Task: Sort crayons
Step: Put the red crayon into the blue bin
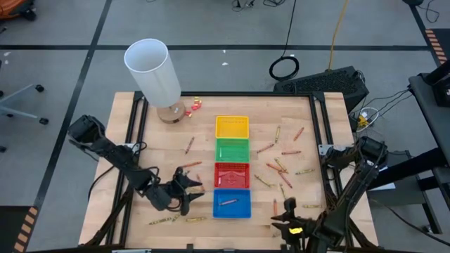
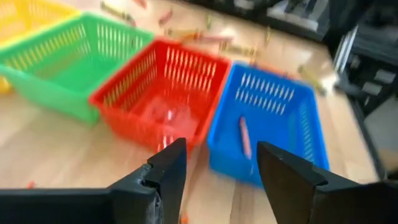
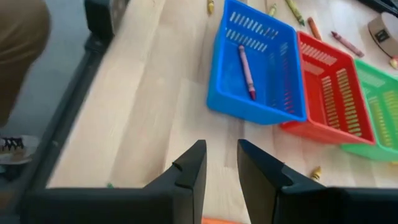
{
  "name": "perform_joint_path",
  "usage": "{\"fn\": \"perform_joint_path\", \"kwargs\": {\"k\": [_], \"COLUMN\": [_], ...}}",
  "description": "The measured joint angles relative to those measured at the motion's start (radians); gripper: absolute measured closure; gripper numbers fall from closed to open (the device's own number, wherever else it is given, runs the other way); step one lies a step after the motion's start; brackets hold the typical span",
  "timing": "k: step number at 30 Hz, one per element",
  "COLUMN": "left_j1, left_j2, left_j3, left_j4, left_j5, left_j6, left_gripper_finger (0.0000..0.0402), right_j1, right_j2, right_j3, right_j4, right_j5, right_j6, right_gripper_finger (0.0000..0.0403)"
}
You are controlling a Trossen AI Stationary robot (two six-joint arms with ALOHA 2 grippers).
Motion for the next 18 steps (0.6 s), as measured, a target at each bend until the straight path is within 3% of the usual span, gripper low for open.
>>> {"fn": "perform_joint_path", "kwargs": {"k": [5, 10, 14, 18], "left_j1": [-0.052, -0.093, -0.107, -0.12], "left_j2": [-0.039, -0.061, -0.061, -0.061], "left_j3": [0.028, 0.103, 0.156, 0.162], "left_j4": [-0.161, -0.425, -0.622, -0.665], "left_j5": [0.046, 0.088, 0.12, 0.153], "left_j6": [-0.153, -0.315, -0.403, -0.428], "left_gripper_finger": [0.023, 0.0233, 0.0233, 0.0233], "right_j1": [-0.01, -0.015, -0.02, -0.022], "right_j2": [-0.017, -0.046, -0.065, -0.067], "right_j3": [0.0, 0.0, 0.0, 0.0], "right_j4": [-0.136, -0.263, -0.286, -0.287], "right_j5": [-0.003, 0.0, -0.016, -0.033], "right_j6": [0.111, 0.222, 0.227, 0.207], "right_gripper_finger": [0.0328, 0.0328, 0.0328, 0.0328]}}
